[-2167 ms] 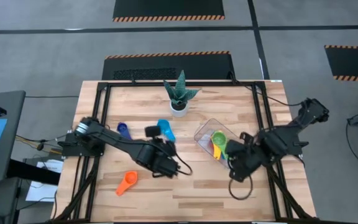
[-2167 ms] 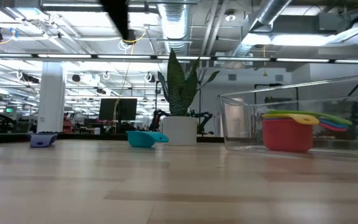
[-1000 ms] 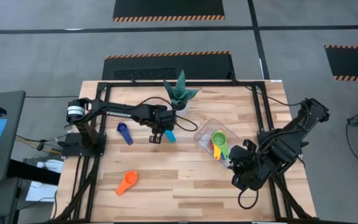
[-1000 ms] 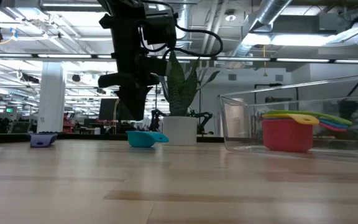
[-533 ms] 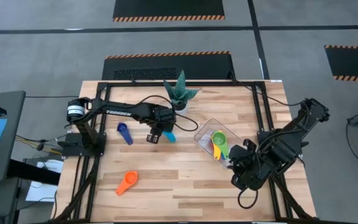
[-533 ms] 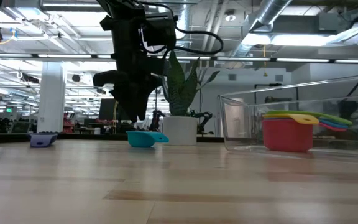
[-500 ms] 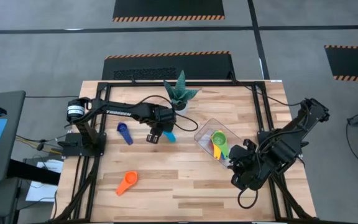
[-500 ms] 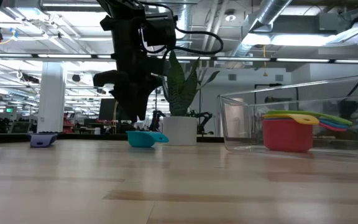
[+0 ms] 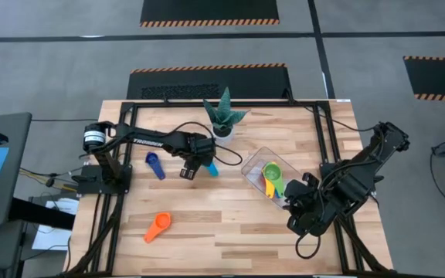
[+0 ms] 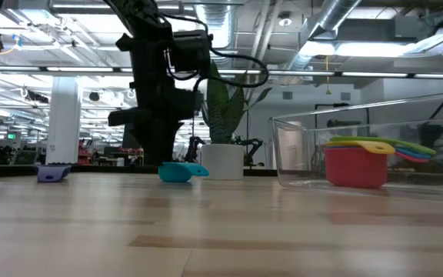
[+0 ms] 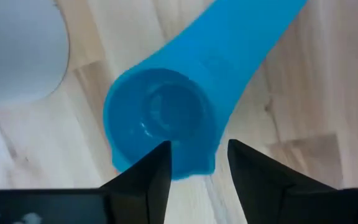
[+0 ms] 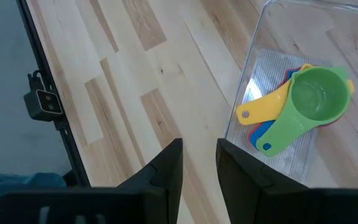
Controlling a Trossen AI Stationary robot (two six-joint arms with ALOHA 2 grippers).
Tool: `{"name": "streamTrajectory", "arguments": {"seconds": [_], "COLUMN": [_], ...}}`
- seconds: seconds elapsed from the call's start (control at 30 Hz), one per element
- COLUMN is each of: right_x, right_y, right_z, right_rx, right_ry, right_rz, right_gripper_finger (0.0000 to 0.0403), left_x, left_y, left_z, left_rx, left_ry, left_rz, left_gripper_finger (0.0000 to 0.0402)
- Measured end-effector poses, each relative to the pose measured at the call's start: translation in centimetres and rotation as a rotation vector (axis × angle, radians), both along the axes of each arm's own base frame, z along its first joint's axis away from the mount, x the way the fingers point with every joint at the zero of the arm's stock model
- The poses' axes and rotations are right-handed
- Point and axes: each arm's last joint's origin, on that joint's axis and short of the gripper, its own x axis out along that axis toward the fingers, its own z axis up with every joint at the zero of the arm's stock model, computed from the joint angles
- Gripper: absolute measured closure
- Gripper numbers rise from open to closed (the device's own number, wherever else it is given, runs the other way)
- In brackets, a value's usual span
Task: Nest measuring cups in basket
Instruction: Stack the light blue measuring cup on top of the green measuring cup
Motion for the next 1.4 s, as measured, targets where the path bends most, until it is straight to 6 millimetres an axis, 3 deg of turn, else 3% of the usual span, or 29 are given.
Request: {"name": "streamTrajectory", "arguments": {"seconds": [0.33,0.53,0.67,0.83,0.97,1.07,1.17,1.3,1.4], "right_x": [0.0,0.0,0.0,0.0,0.0,0.0,0.0,-0.3,-0.7], "right_y": [0.0,0.0,0.0,0.0,0.0,0.0,0.0,0.3,0.9], "right_z": [0.0,0.0,0.0,0.0,0.0,0.0,0.0,0.2,1.8], "right_rx": [0.001,0.009,0.009,0.01,0.006,0.007,0.012,-0.01,-0.016], "right_ry": [0.001,0.008,0.008,0.009,0.009,0.011,0.015,0.013,-0.048], "right_rz": [0.0,0.004,0.004,0.005,0.011,0.012,0.016,0.069,0.183], "right_gripper_finger": [0.0283,0.0283,0.0283,0.0283,0.0283,0.0283,0.0283,0.0283,0.0283], "left_x": [-0.4,-0.7,-0.7,-0.7,-0.3,0.6,2.4,4.8,6.3], "left_y": [-0.3,-0.1,-0.3,-0.6,-1.1,-2.1,-3.3,-5.7,-7.7], "left_z": [-2.0,-2.3,-2.3,-2.3,-1.9,-1.0,1.3,5.7,9.8], "left_rx": [-0.063,-0.027,-0.039,-0.13,-0.251,-0.368,-0.496,-0.562,-0.543], "left_ry": [-0.064,-0.067,-0.071,-0.086,-0.124,-0.148,-0.217,-0.34,-0.472], "left_rz": [-0.048,0.078,0.089,0.166,0.272,0.324,0.311,0.225,0.13], "left_gripper_finger": [0.0253,0.0257,0.0296,0.0388,0.0397,0.0399,0.0399,0.04,0.04]}}
